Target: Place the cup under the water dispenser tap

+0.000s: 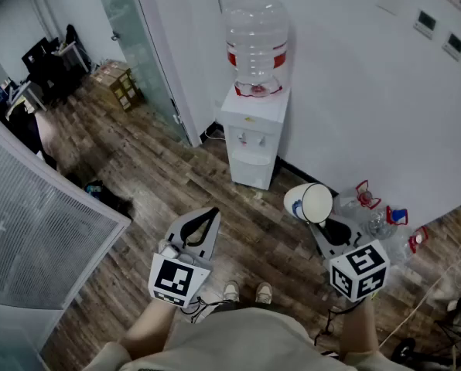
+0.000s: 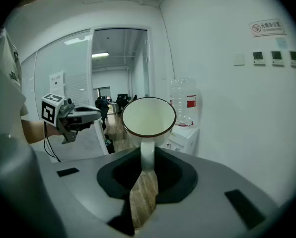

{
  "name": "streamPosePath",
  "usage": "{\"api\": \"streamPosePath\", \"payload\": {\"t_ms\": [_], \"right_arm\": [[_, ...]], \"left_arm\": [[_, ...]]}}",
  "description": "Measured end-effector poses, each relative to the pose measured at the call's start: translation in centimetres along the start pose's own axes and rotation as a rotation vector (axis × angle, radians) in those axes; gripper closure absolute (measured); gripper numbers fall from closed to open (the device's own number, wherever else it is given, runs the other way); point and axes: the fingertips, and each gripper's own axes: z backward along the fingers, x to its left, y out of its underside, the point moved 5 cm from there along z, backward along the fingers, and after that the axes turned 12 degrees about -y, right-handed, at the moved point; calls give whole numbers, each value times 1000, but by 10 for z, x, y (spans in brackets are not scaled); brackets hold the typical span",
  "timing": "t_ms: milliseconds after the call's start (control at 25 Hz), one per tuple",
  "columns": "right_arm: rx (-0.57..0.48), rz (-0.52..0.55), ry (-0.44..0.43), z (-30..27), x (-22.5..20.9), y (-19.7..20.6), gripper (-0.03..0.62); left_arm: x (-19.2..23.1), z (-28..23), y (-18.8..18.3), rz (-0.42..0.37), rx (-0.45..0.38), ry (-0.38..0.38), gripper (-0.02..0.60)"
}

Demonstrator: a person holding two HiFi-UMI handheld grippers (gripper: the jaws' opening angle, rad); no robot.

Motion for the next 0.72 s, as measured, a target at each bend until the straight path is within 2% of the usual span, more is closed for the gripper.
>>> {"api": "streamPosePath", "payload": {"t_ms": [160,520,720], "right_arm": [[5,-24,-11,3,-2,4,524],[38,-14,-32,8,-8,18,523],[61,21,-42,10,-18,23,523]], "left_arm": [[-6,0,1,26,-4,6,575],[-18,-3,7,14,32,-10,575],[-26,-7,9,29,47,-34,575]]}}
